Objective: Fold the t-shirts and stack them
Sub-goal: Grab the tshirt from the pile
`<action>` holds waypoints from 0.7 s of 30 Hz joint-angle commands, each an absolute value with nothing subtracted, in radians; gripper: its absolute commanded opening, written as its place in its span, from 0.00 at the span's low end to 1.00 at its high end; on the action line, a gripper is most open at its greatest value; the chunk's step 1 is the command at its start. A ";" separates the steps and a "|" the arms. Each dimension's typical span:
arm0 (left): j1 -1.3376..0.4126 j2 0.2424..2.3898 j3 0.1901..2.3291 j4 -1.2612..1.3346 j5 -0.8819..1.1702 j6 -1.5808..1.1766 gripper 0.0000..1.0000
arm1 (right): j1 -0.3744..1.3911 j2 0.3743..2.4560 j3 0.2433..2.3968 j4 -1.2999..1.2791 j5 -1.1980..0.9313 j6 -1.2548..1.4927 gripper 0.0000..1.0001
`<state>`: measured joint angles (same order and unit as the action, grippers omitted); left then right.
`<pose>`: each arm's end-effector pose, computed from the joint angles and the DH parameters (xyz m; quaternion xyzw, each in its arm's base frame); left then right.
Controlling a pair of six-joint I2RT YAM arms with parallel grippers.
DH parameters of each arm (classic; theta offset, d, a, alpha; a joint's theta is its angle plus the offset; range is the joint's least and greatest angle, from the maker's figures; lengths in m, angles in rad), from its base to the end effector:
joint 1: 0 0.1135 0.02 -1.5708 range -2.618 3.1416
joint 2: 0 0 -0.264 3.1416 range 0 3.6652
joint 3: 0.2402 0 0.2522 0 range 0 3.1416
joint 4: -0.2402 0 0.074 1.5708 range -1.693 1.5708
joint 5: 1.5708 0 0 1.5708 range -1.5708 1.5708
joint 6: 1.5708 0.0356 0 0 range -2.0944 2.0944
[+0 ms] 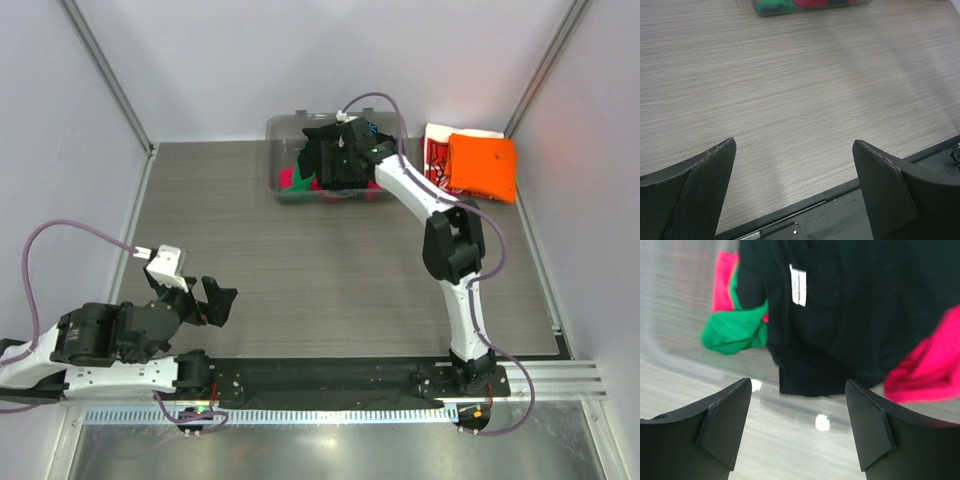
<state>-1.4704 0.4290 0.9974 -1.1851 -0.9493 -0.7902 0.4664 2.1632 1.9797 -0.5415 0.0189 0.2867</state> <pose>0.0319 -0.0283 0.3510 0.0658 0.8149 -0.1963 0.5414 0.4480 0.2248 0.2741 -0.0780 0.9085 0.1429 0.3848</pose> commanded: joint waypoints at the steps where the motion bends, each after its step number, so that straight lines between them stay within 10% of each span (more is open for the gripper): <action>1: -1.470 0.442 0.991 -1.186 -1.002 -0.827 1.00 | 0.495 2.238 2.114 -0.592 0.103 0.250 0.81; 10: -1.470 0.540 0.999 -1.180 -0.985 -0.808 1.00 | 0.548 2.385 2.247 -0.643 0.250 0.212 0.79; 16: -1.470 0.519 0.997 -1.187 -0.996 -0.818 1.00 | 0.557 2.352 2.218 -0.660 0.287 0.209 0.02; 21: -1.470 0.471 0.994 -1.192 -1.002 -0.830 1.00 | 0.561 2.231 2.264 -0.681 0.287 0.189 0.01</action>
<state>-1.4704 0.4957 0.9939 -1.1877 -0.9550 -0.8013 0.5526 2.3859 2.1956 -0.6537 0.2672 0.2104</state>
